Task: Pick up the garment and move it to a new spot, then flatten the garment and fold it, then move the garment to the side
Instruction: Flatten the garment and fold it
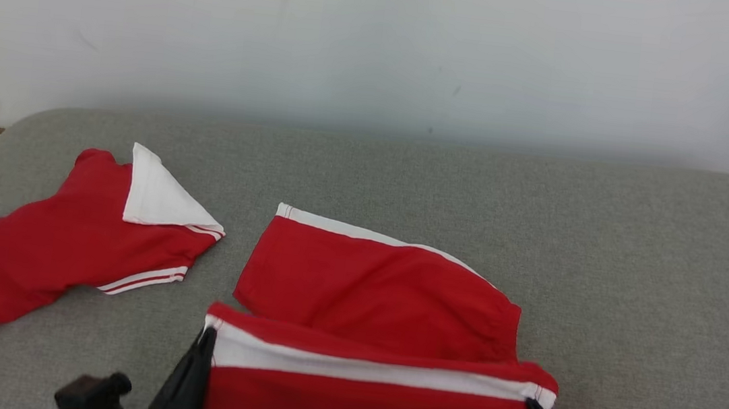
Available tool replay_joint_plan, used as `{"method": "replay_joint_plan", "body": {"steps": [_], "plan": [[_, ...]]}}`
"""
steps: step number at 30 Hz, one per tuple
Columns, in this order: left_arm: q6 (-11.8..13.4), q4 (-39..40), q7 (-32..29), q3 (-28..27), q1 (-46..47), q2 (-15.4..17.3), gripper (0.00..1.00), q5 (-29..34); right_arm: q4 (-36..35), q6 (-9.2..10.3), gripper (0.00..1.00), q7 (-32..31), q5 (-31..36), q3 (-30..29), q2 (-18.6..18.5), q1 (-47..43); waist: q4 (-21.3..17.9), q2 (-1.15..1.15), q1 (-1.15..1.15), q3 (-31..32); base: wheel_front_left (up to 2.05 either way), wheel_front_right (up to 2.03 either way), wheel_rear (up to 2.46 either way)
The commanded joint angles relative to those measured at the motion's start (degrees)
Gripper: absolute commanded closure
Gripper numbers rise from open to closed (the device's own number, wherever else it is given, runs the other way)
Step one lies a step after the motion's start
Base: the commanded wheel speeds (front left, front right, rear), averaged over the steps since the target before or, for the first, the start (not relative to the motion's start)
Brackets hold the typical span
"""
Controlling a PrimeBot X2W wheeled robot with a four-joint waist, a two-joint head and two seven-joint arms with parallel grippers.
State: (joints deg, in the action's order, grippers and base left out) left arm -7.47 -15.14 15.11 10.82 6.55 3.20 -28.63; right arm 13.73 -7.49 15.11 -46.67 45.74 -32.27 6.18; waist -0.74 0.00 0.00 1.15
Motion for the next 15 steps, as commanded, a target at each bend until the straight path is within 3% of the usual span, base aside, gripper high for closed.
{"method": "replay_joint_plan", "body": {"steps": [1,7,15], "plan": [[-0.01,-0.02,0.07,0.12,2.48,0.71,1.00,0.15,0.11,-0.02,1.00,0.06,-0.17,-0.73,0.96,1.79,-0.99,0.00,0.00,-1.99,0.00,0.00,0.00],[-0.01,-2.03,0.07,1.88,14.44,1.57,1.00,-0.54,2.45,-0.03,1.00,0.05,-0.03,-5.89,5.34,8.08,-2.42,0.00,0.00,-8.58,0.00,0.00,0.00],[-0.02,-14.40,0.07,3.40,31.95,1.88,1.00,1.49,7.90,-0.03,1.00,0.05,1.30,-10.24,10.17,17.91,-5.43,0.00,0.00,-18.51,0.00,0.00,0.00]]}}
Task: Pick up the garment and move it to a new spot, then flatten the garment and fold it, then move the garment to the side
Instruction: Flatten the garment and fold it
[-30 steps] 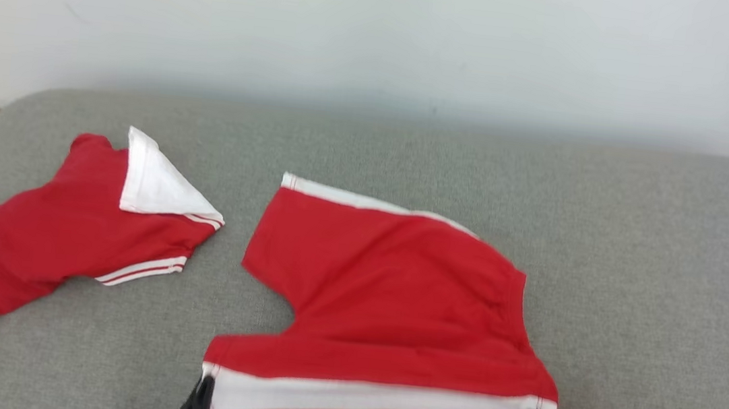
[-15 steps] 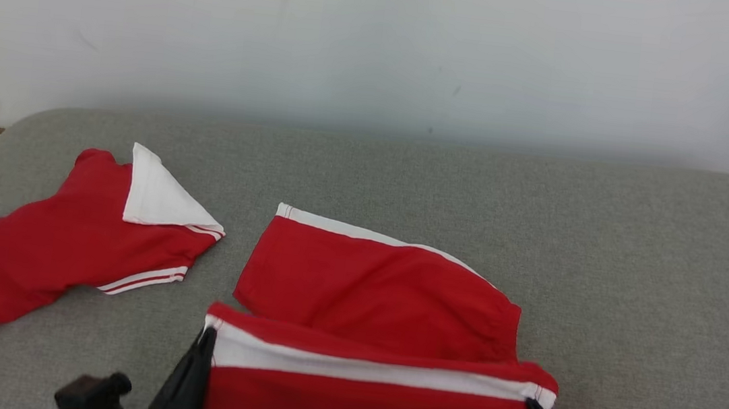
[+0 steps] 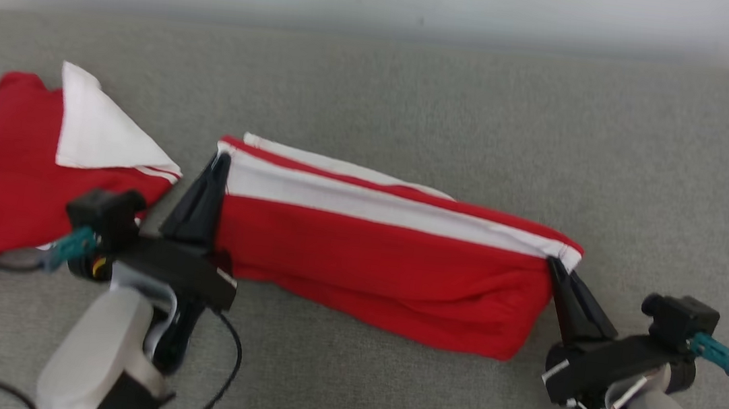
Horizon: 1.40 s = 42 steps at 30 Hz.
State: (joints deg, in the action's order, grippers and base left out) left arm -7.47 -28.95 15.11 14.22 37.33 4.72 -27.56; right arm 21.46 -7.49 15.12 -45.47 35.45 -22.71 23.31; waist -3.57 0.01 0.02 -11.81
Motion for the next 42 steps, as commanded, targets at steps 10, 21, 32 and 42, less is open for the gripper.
{"method": "replay_joint_plan", "body": {"steps": [10,21,32,42], "plan": [[0.08,-15.50,0.07,-1.23,13.69,1.62,1.00,6.84,1.79,-0.03,1.00,0.04,-0.13,2.21,4.53,5.69,-5.18,-0.01,-0.02,-10.88,0.00,0.00,0.00],[0.13,-18.93,0.07,-4.44,13.99,0.40,0.00,10.74,1.71,-0.02,0.00,0.04,4.59,-2.88,6.82,4.72,-5.83,-0.01,-0.02,-10.09,0.00,0.00,0.00],[0.19,-18.17,0.06,-7.92,9.12,-0.94,0.00,11.81,-2.12,-0.03,0.00,0.03,18.20,-16.56,9.68,-2.41,-4.72,-0.01,-0.02,-5.59,0.00,0.00,0.00],[0.36,-24.27,0.06,-8.91,5.74,-1.67,0.00,10.43,-5.32,-0.03,0.00,0.04,28.02,-28.07,14.72,-8.25,-4.68,-0.01,-0.02,-3.10,0.00,0.00,0.00]]}}
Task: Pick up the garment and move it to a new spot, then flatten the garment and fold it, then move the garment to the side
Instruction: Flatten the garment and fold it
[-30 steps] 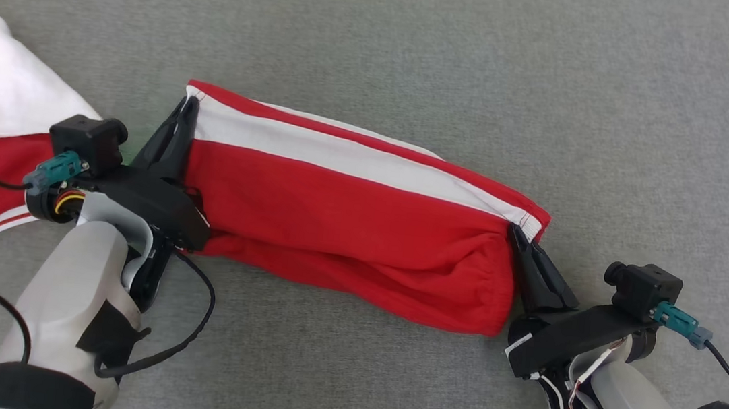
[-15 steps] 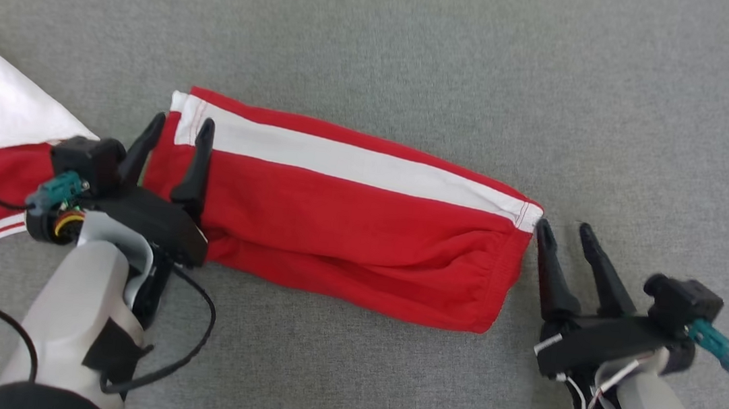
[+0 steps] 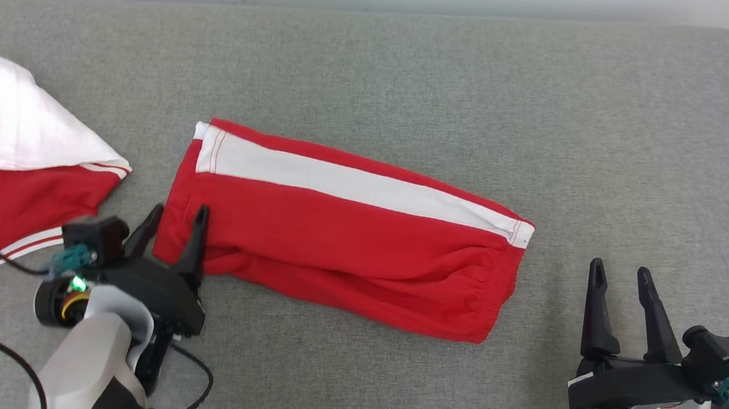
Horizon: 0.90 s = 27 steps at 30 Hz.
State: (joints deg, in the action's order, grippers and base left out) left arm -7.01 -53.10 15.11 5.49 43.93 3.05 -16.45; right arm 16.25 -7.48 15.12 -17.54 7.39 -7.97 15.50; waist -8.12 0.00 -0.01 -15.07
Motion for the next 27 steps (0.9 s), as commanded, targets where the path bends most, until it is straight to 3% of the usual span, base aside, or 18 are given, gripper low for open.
{"method": "replay_joint_plan", "body": {"steps": [1,7,8,9,18,27], "plan": [[-0.10,-1.02,0.06,-0.21,-0.94,-0.05,0.00,-0.81,-0.27,-0.04,0.00,0.04,0.49,-0.18,0.20,-0.87,-0.29,0.00,0.01,0.31,0.00,0.00,0.00],[0.45,-6.65,-0.07,0.23,-0.60,-0.15,0.00,-1.45,-0.88,-0.04,0.00,0.04,0.93,-0.68,0.83,-1.54,-1.19,0.00,0.01,1.08,0.00,0.00,0.00],[0.37,-7.56,-0.08,0.59,-0.53,-0.16,0.43,-1.86,-0.87,-0.04,0.00,0.04,0.98,-0.63,0.85,-1.74,-1.32,0.00,0.01,1.25,0.00,0.00,0.00],[0.27,-8.07,-0.20,1.04,-0.30,-0.17,0.97,-2.12,-0.94,-0.04,0.00,0.04,1.04,-0.60,0.87,-1.85,-1.42,0.00,0.01,1.40,0.00,0.00,0.00],[-0.39,-7.63,-0.12,4.88,-6.13,-0.16,1.00,-10.86,-0.12,-0.04,0.00,0.04,-0.01,-1.93,1.68,-4.70,-1.18,0.00,0.01,7.92,0.00,0.00,0.00],[0.96,0.30,0.05,4.88,-14.49,-0.07,1.00,-12.08,0.74,-0.04,0.00,0.04,-1.13,0.06,2.59,-8.53,2.27,0.00,0.01,12.85,0.00,0.00,0.00]]}}
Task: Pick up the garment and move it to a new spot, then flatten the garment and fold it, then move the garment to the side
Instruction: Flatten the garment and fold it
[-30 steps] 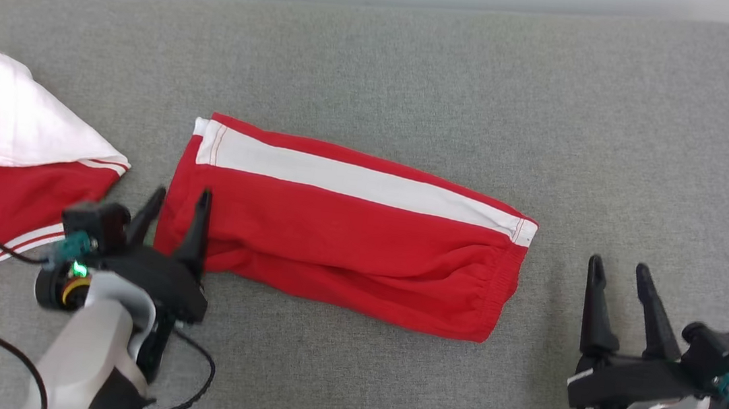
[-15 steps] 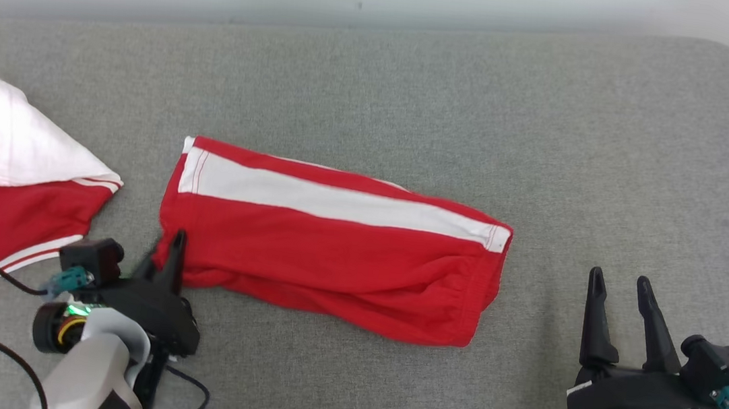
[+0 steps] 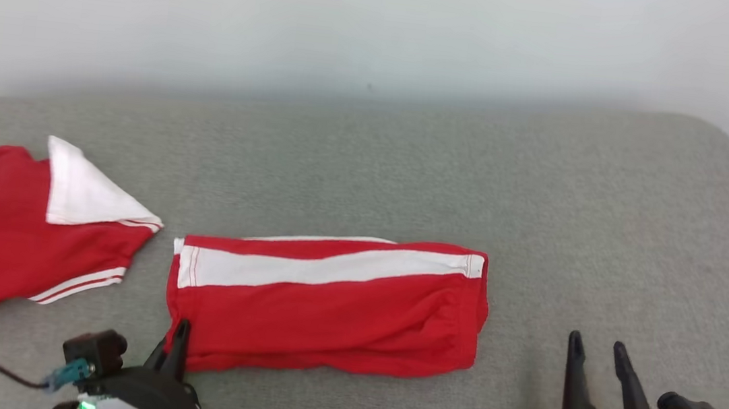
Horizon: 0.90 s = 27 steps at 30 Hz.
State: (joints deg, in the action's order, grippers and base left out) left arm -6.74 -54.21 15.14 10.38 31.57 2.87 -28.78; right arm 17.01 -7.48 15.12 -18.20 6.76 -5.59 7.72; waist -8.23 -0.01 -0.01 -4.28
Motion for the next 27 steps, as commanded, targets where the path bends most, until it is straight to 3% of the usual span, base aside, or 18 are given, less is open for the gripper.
{"method": "replay_joint_plan", "body": {"steps": [1,2,3,4,13,21,27], "plan": [[0.68,1.40,0.01,0.00,-2.13,0.11,1.00,0.25,-0.02,-0.04,0.00,0.04,-0.47,0.69,0.20,-0.74,2.38,0.01,0.01,2.05,0.00,0.00,0.00],[1.11,2.56,0.01,-0.20,-3.26,0.15,1.00,-0.16,-0.15,-0.04,0.00,0.04,-0.67,1.03,0.21,-0.84,2.86,0.01,0.01,2.01,0.00,0.00,0.00],[1.53,3.64,0.01,-0.23,-4.19,0.15,0.64,-0.04,-0.06,-0.04,0.00,0.03,-0.83,1.48,0.23,-0.95,3.26,0.01,0.01,1.98,0.00,0.00,0.00],[1.87,4.59,0.01,-0.30,-4.86,0.09,0.00,-0.15,0.10,-0.04,0.00,0.04,-0.98,2.11,0.31,-0.90,3.64,0.01,0.01,1.83,0.00,0.00,0.00],[3.17,13.39,0.02,0.42,-8.77,0.08,0.00,2.82,3.17,-0.04,0.00,0.03,-0.58,5.12,1.16,4.21,8.54,0.01,0.01,-0.96,0.00,0.00,0.00],[3.35,16.05,0.03,1.82,-9.56,0.07,0.00,3.84,14.53,-0.04,0.00,0.03,2.99,-1.62,2.33,10.29,13.43,0.01,0.01,-4.40,0.00,0.00,0.00],[3.69,17.27,0.03,1.71,-9.10,0.06,0.00,4.99,19.27,-0.04,0.00,0.04,2.47,-2.37,2.64,12.55,15.01,0.01,0.01,-5.96,0.00,0.00,0.00]]}}
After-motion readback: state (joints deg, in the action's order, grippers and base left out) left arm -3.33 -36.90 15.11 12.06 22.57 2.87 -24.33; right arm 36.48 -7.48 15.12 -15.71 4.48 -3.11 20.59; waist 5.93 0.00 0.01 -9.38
